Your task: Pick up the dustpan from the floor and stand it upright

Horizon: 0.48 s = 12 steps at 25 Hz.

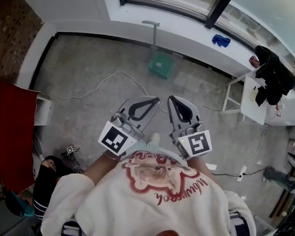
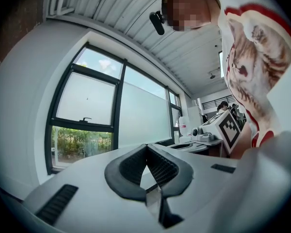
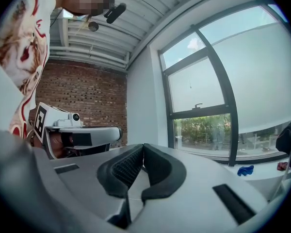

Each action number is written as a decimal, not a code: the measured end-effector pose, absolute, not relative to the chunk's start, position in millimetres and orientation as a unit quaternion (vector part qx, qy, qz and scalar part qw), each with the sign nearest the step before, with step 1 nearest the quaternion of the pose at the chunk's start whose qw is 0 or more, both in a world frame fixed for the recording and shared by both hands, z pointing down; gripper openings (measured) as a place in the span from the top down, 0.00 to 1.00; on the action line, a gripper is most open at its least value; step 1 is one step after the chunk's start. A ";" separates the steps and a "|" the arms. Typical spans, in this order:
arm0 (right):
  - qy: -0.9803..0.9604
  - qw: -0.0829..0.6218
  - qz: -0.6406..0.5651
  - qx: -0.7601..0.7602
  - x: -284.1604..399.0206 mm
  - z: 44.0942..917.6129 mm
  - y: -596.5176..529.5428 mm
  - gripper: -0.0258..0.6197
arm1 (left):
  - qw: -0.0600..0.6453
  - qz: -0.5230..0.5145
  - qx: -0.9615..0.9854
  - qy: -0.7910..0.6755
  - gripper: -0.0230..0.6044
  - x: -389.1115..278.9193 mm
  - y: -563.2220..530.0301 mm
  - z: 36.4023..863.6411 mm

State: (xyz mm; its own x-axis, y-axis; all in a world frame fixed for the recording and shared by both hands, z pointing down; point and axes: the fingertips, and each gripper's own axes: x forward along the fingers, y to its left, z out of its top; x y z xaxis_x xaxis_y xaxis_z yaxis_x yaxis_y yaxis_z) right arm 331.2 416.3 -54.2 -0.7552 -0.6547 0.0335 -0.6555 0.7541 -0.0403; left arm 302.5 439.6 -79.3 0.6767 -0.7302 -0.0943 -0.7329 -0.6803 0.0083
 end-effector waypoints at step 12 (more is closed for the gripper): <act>-0.940 0.005 0.011 0.340 319.7 -66.1 425.4 0.92 | 0.024 0.050 -0.919 0.390 0.93 297.9 446.4 -86.1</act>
